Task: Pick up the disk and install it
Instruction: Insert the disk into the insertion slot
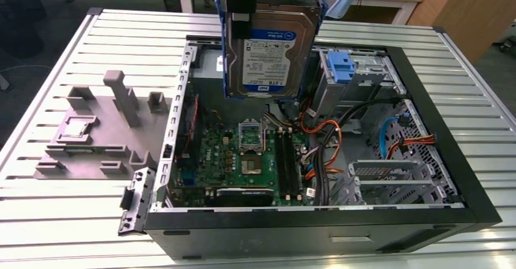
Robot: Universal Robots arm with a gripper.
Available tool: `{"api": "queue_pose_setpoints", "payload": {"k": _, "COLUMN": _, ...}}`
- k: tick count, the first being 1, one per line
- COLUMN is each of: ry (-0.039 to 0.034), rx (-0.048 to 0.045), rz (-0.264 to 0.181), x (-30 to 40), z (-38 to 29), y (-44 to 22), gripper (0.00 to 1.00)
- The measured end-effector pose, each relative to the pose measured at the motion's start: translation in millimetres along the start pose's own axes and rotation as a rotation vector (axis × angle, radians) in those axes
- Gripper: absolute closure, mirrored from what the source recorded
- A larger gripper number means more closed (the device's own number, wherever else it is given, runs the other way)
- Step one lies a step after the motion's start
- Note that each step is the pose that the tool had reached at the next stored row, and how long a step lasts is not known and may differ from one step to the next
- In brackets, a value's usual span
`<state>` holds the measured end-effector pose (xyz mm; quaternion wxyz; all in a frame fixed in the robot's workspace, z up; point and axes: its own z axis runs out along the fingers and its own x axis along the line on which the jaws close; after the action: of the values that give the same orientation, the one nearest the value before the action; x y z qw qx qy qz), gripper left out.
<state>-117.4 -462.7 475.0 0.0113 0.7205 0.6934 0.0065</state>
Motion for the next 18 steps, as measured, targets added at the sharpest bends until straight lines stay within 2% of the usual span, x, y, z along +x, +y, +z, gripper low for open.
{"api": "queue_pose_setpoints", "payload": {"k": 3, "ry": 0.0001, "rx": 0.0, "rz": 0.0, "x": 0.0, "z": 0.1, "y": 2.7, "gripper": 0.63}}
{"api": "queue_pose_setpoints", "payload": {"k": 10, "ry": 0.0001, "rx": 0.0, "rz": 0.0, "x": 0.7, "z": 0.5, "y": 17.7, "gripper": 0.63}}
{"api": "queue_pose_setpoints", "payload": {"k": 15, "ry": 0.0, "rx": 0.0, "rz": 0.0, "x": 0.0, "z": 0.5, "y": 18.8, "gripper": 0.63}}
{"api": "queue_pose_setpoints", "payload": {"k": 18, "ry": -0.0001, "rx": 0.0, "rz": 0.0, "x": -3.2, "z": 0.5, "y": 19.0, "gripper": 0.63}}
